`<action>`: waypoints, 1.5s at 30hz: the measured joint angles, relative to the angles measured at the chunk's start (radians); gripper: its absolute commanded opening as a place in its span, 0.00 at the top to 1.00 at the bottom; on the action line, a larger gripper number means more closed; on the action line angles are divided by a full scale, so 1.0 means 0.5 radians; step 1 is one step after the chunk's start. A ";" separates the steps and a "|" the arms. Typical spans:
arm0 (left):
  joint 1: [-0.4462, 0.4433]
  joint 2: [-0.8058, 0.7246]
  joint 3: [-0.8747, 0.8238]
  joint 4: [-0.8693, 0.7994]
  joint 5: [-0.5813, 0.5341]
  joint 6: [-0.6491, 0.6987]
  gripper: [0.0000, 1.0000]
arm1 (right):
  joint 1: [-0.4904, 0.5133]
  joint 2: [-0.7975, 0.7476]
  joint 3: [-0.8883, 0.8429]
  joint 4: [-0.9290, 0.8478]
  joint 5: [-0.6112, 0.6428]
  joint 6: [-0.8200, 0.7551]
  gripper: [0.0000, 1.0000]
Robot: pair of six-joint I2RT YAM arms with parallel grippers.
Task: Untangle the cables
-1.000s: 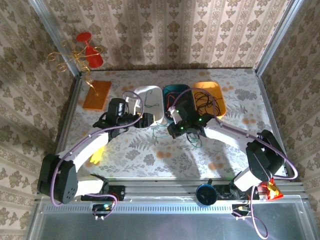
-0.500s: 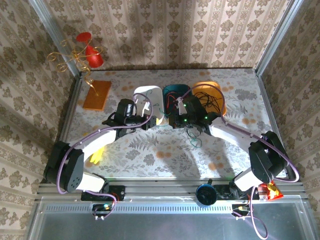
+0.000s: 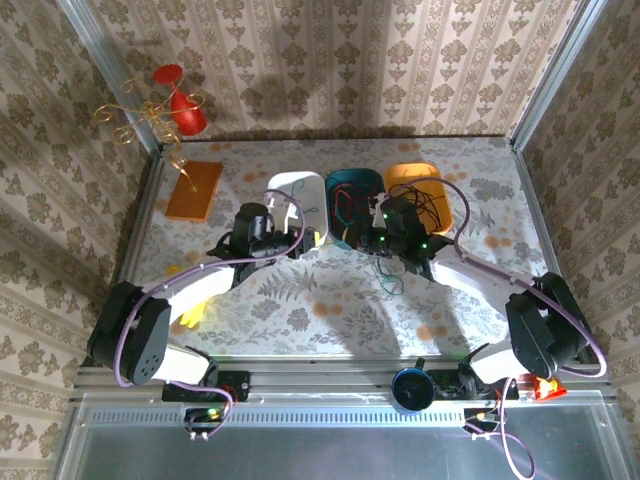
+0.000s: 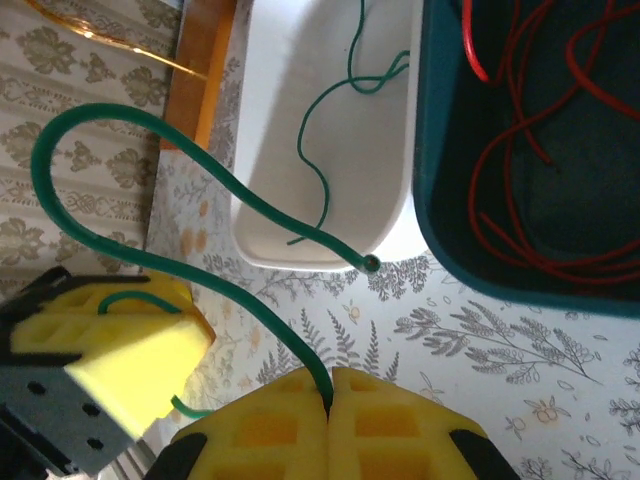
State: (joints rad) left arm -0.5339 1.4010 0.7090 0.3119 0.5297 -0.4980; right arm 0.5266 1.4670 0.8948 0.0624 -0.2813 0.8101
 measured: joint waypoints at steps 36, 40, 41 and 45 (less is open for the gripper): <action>0.037 -0.504 -0.127 -0.526 -1.645 0.078 0.20 | 0.058 0.906 1.558 -1.422 0.313 -0.927 0.53; -0.110 -0.279 -0.040 -0.348 -1.451 0.170 0.20 | 0.019 0.410 1.051 -1.334 0.427 -0.854 0.53; -0.152 -0.211 -0.016 -0.304 -1.390 0.191 0.20 | 0.007 0.294 0.920 -1.329 0.456 -0.822 0.53; -0.321 0.052 0.100 -0.200 -1.218 0.271 0.19 | -0.065 -0.047 0.414 -1.297 0.517 -0.681 0.53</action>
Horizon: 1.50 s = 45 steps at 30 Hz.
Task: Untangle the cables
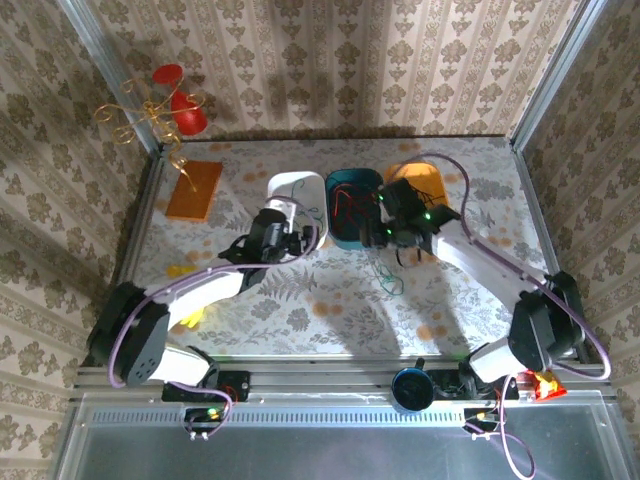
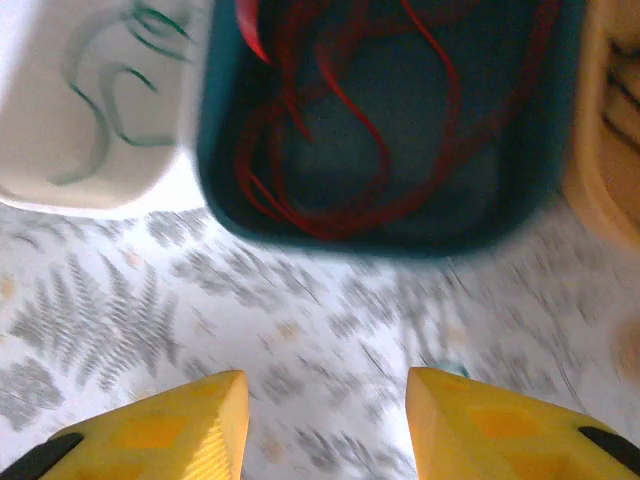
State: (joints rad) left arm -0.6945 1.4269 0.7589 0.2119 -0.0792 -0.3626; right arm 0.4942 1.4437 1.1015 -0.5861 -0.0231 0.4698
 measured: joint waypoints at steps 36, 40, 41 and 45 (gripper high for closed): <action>-0.325 0.541 0.410 -0.007 0.218 0.143 0.20 | -0.168 0.071 -0.704 0.190 0.043 0.311 0.60; -0.325 0.556 0.413 -0.008 0.214 0.143 0.20 | -0.168 -0.101 -0.713 0.249 0.063 0.303 0.60; -0.325 0.557 0.413 -0.009 0.211 0.143 0.20 | -0.168 -0.159 -0.716 0.262 0.065 0.297 0.60; -0.325 0.558 0.414 -0.013 0.203 0.143 0.20 | -0.168 -0.294 -0.733 0.346 0.060 0.262 0.60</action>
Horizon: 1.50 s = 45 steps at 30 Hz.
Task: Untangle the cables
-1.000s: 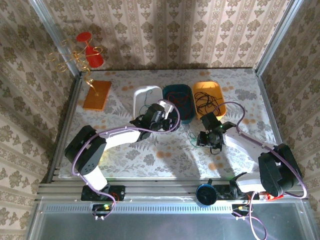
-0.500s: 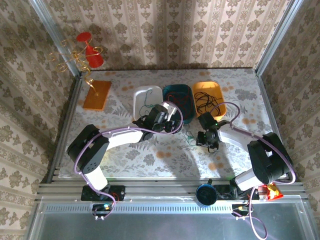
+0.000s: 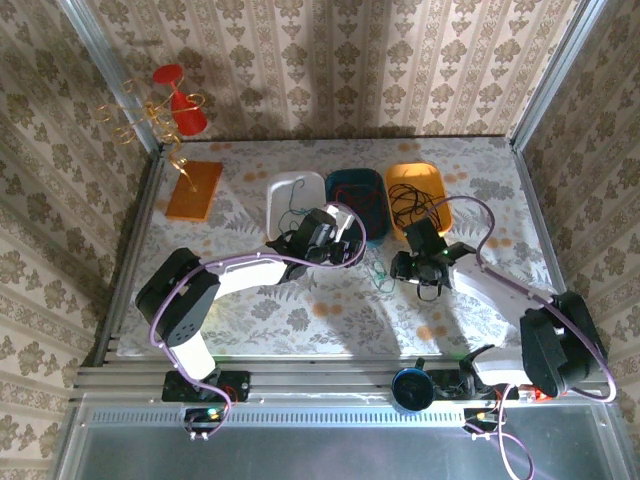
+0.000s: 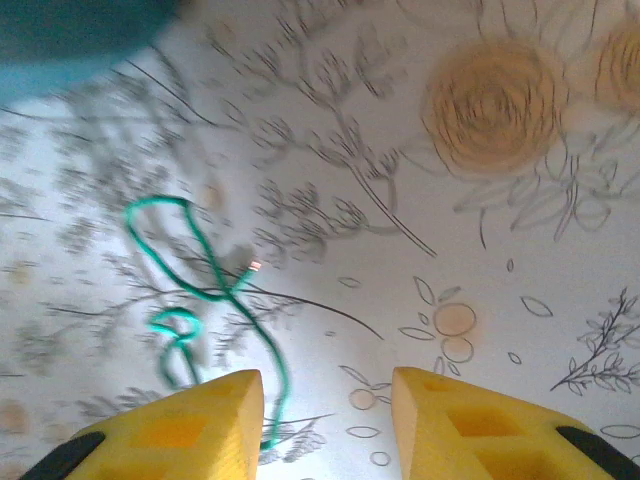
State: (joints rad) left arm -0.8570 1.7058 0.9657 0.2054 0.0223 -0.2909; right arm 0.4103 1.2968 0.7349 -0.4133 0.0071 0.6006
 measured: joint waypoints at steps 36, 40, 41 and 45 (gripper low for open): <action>0.000 0.000 0.006 -0.039 -0.014 0.000 0.19 | 0.000 0.228 -0.163 0.234 -0.256 -0.095 0.60; 0.000 0.000 0.006 -0.039 -0.017 0.000 0.19 | 0.000 0.085 -0.201 0.239 -0.246 -0.099 0.60; 0.000 0.000 0.006 -0.039 -0.018 0.000 0.19 | 0.000 0.049 -0.204 0.238 -0.240 -0.103 0.60; 0.000 0.000 0.006 -0.038 -0.021 0.000 0.19 | 0.000 -0.060 -0.204 0.239 -0.239 -0.111 0.60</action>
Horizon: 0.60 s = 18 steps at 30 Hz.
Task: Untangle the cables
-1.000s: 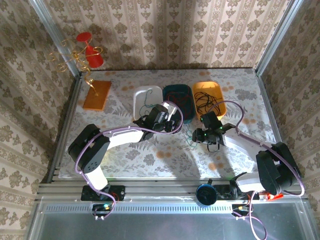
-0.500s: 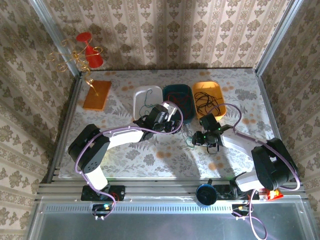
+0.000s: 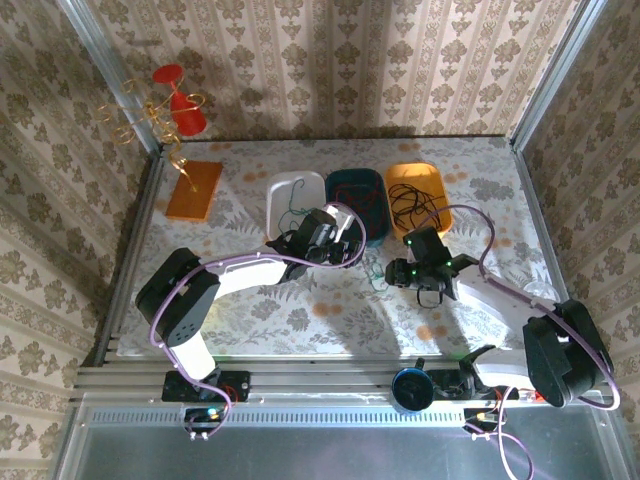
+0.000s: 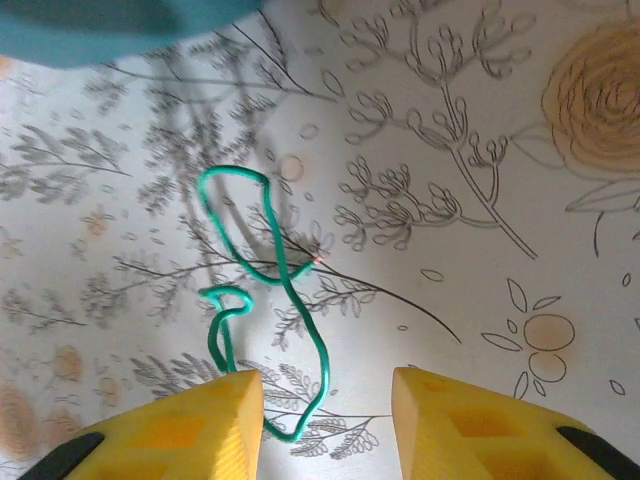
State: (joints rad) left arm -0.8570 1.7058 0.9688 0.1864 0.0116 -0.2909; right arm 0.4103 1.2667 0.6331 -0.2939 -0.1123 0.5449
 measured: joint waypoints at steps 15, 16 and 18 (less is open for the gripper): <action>0.000 0.000 0.000 0.001 0.000 -0.001 0.19 | 0.010 0.038 -0.085 0.053 -0.150 -0.008 0.60; 0.000 0.000 0.000 0.001 0.000 -0.001 0.19 | 0.010 0.050 -0.085 0.060 -0.161 -0.012 0.60; 0.000 0.000 0.000 0.001 0.000 -0.001 0.19 | 0.011 0.071 -0.085 0.069 -0.175 -0.022 0.60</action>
State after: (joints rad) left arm -0.8570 1.7058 0.9688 0.1867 0.0116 -0.2913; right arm 0.4160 1.3022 0.5907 -0.2592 -0.2001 0.5339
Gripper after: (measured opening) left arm 0.806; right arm 0.404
